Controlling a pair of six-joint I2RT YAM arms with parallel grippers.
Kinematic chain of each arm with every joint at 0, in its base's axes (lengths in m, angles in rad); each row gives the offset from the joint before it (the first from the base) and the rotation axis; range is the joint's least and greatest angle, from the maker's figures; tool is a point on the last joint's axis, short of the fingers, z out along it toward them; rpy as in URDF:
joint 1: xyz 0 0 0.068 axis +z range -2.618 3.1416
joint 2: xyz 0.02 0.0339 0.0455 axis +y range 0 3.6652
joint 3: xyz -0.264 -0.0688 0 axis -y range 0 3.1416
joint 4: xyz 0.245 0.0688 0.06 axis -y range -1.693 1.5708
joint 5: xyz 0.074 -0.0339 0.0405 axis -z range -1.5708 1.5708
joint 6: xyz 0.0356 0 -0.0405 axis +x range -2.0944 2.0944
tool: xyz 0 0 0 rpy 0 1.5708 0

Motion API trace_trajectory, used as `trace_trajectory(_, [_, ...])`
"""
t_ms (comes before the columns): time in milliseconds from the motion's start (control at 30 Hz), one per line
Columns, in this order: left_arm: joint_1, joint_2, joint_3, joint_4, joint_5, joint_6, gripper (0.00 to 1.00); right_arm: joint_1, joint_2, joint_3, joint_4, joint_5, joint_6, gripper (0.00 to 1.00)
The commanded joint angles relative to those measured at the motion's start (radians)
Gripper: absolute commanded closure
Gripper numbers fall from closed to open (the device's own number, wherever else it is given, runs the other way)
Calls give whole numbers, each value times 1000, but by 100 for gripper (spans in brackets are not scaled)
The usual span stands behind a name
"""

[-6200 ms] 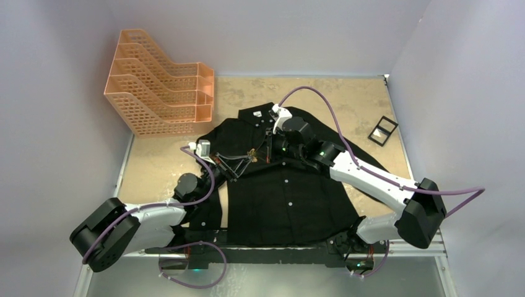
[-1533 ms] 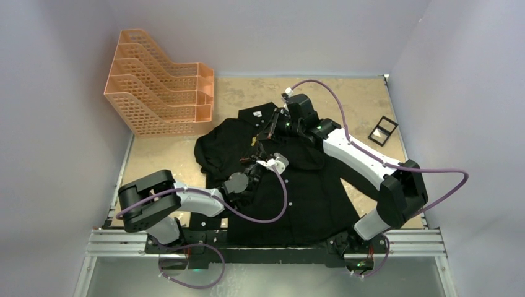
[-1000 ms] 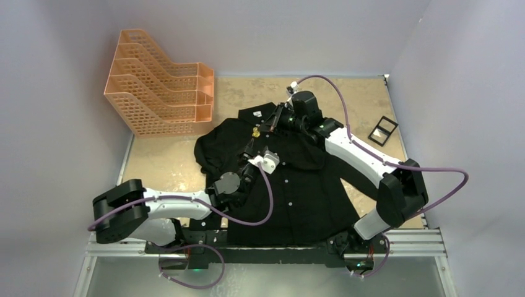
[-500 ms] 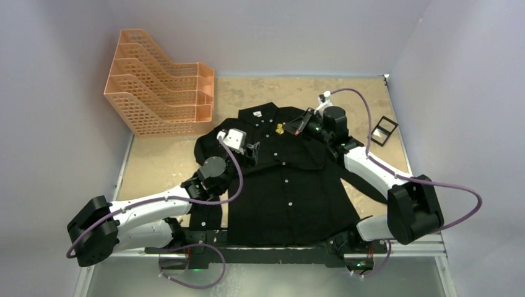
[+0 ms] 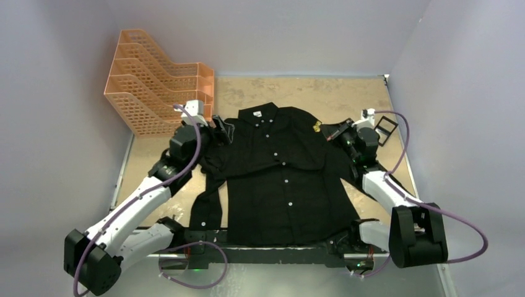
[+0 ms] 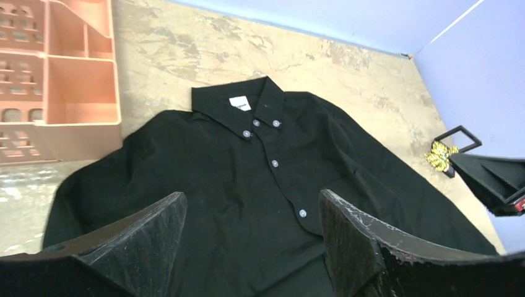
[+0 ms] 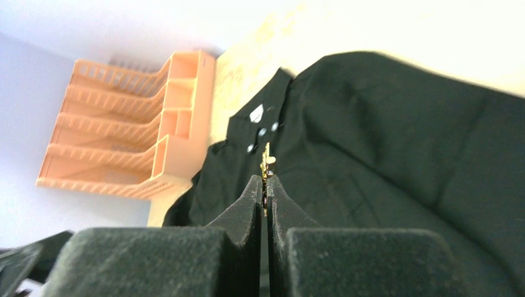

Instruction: Remove the brooch from the garment

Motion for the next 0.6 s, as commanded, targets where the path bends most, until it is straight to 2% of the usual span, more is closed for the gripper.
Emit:
trace_trajectory(0, [89, -76, 115, -231, 151, 26, 21, -83, -67, -88, 192, 64, -31, 100])
trace_trajectory(67, [99, -98, 152, -299, 133, 85, 20, -128, -74, -109, 208, 65, -23, 100])
trace_trajectory(233, [83, -162, 153, -328, 30, 198, 20, -249, -66, -134, 216, 95, 13, 100])
trace_trajectory(567, [-7, -263, 91, -326, -136, 274, 20, -444, 57, -112, 215, 152, 122, 100])
